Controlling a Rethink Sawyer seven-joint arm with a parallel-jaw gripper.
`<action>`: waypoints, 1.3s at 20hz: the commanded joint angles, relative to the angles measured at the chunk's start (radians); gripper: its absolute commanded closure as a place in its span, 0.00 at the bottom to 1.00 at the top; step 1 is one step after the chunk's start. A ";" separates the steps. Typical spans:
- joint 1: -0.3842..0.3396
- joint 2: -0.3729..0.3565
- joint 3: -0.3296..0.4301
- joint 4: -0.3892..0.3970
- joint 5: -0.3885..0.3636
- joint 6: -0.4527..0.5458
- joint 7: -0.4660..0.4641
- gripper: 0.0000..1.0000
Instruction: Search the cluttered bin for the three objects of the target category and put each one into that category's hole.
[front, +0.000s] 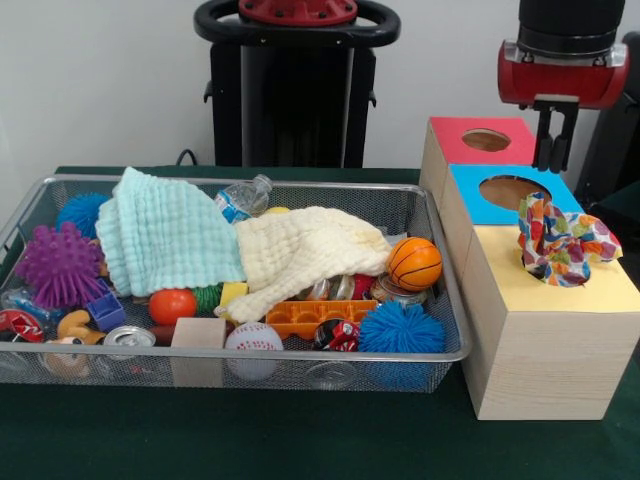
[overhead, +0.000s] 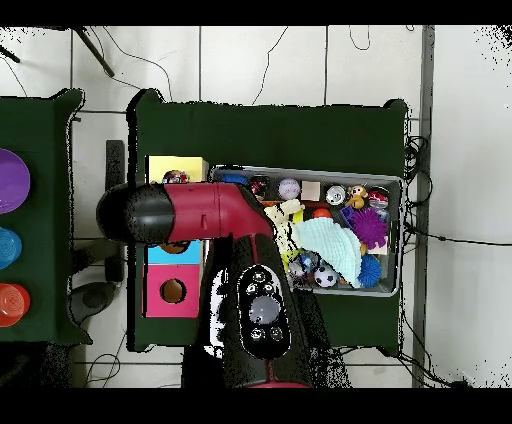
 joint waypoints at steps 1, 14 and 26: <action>0.007 0.064 -0.022 0.033 -0.009 0.028 0.134 1.00; 0.018 0.108 -0.043 0.024 0.008 -0.040 0.161 1.00; 0.043 0.164 -0.048 -0.229 0.076 0.209 0.218 1.00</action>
